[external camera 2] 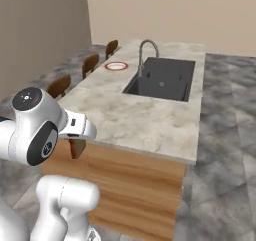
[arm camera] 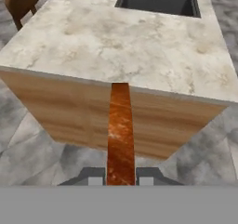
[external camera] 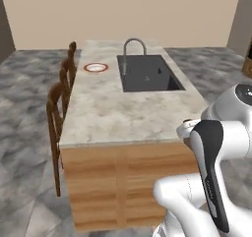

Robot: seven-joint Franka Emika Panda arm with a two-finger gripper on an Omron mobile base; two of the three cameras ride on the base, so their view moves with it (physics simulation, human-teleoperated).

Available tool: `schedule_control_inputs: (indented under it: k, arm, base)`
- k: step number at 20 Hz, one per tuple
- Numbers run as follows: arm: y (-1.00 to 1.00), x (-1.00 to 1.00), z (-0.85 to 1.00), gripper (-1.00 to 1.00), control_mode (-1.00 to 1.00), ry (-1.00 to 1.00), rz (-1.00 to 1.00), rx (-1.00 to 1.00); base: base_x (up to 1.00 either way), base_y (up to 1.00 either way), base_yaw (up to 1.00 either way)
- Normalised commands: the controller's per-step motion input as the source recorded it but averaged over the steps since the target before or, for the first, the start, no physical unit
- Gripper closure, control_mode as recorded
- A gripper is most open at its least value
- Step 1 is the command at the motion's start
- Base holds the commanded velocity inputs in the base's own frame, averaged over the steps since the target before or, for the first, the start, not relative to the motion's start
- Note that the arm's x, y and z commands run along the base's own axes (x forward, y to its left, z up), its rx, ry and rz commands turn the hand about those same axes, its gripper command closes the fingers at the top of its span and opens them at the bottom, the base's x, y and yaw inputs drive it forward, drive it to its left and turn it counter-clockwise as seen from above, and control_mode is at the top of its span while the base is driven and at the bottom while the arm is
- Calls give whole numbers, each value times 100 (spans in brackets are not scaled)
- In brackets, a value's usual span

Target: Start the toaster. Once the lever pops up, take the bread to the plate on the dining counter.

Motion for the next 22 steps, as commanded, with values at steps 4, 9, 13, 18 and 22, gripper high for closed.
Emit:
schedule_control_inputs:
  k: [4, 9, 13, 18, 22]
  arm:
    - [0, 0, 0, 100, 100, 0, 0, 0]
    - [0, 0, 0, 100, 100, 0, 0, 0]
    - [0, 0, 0, 100, 100, 0, 0, 0]
    - [0, 0, 0, 100, 100, 0, 0, 0]
    - [0, 0, 0, 100, 100, 0, 0, 0]
  base:
    - [-27, 100, -37]
    - [-31, 100, -30]
    - [-23, 100, -33]
    - [-2, 100, -42]
    - [0, 100, -57]
